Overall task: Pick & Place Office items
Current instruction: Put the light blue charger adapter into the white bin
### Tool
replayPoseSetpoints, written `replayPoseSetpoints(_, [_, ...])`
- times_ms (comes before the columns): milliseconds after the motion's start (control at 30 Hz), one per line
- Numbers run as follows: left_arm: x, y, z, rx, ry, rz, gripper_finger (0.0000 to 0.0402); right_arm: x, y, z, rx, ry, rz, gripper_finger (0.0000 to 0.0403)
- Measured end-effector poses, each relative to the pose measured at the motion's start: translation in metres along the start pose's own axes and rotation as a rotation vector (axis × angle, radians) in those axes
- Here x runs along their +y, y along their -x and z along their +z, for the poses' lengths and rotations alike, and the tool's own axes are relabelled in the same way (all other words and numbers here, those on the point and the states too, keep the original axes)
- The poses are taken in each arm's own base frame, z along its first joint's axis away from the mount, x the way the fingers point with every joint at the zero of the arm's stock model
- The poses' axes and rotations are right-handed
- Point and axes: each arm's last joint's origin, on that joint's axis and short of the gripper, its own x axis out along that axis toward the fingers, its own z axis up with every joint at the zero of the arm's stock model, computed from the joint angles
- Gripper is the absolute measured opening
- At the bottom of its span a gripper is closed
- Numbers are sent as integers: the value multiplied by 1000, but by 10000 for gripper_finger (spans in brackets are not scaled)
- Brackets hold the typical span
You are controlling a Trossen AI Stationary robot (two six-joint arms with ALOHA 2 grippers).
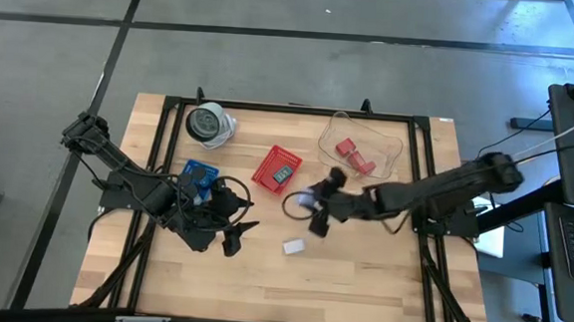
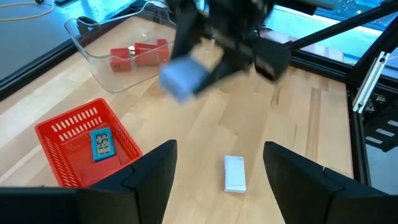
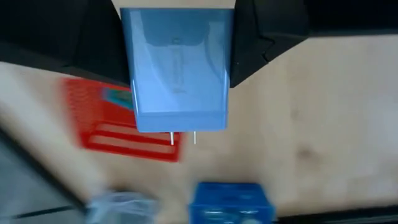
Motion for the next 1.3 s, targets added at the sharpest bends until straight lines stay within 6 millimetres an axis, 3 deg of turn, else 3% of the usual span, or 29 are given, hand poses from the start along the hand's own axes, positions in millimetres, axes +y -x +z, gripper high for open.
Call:
replayPoseSetpoints(233, [0,0,0,-5,-2,7,237,-54,45,11,72,-26,-169,226])
replayPoseSetpoints(433, [1,0,1,-31,-28,40,237,-92,57,10,152,-66,-274,219])
replayPoseSetpoints(800, [7,-6,5,-37,-43,75,237,-156,44,9,230,-102,-406,225])
replayPoseSetpoints(1033, [12,-10,8,-37,-69,97,237,-181,22,-29,242,-177,-392,226])
replayPoseSetpoints(1300, [18,-16,12,-38,-66,127,237,-201,6,-69,140,-277,-350,227])
